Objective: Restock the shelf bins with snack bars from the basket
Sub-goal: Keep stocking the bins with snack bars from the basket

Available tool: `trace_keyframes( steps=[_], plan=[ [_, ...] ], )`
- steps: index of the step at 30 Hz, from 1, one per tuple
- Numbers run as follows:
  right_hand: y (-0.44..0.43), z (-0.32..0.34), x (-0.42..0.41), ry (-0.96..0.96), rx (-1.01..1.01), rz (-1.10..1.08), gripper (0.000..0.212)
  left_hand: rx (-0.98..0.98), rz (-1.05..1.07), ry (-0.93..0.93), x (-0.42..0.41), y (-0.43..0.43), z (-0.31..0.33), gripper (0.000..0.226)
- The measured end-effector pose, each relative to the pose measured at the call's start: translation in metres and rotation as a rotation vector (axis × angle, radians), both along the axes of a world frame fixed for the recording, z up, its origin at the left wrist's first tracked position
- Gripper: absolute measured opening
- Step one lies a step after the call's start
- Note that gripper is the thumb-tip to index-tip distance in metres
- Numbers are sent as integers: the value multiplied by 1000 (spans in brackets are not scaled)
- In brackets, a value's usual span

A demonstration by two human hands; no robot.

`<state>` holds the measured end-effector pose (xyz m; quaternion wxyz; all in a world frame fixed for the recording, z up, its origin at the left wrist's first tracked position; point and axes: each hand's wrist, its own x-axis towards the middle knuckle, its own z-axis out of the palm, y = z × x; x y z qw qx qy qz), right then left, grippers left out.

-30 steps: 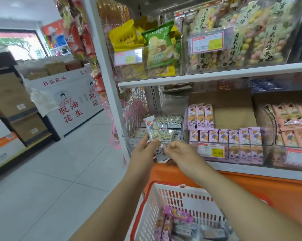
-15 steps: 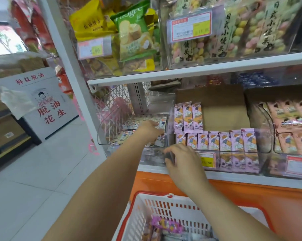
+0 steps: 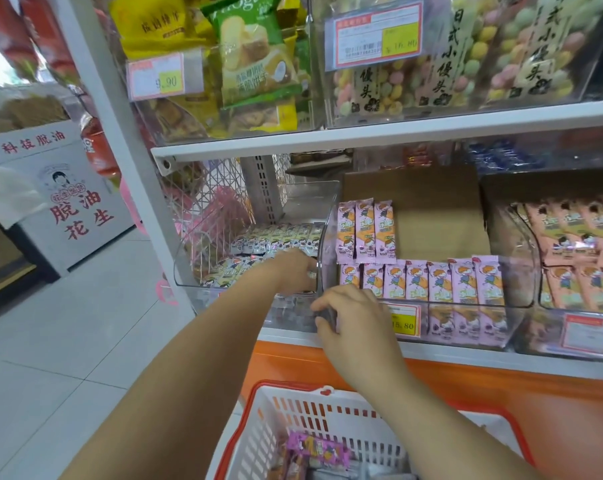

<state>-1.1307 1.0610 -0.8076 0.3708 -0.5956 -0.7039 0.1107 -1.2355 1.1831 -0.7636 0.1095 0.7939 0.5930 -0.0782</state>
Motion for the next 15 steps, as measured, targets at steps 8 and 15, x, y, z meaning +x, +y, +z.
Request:
trace_keyframes(
  steps=[8,15],
  plan=[
    [-1,-2,4,-33,-26,33,18,23,-42,142,-11,16,-9,39],
    [-1,-1,6,-41,-25,46,18,-64,-62,26,-16,21,-13,41]
  ],
)
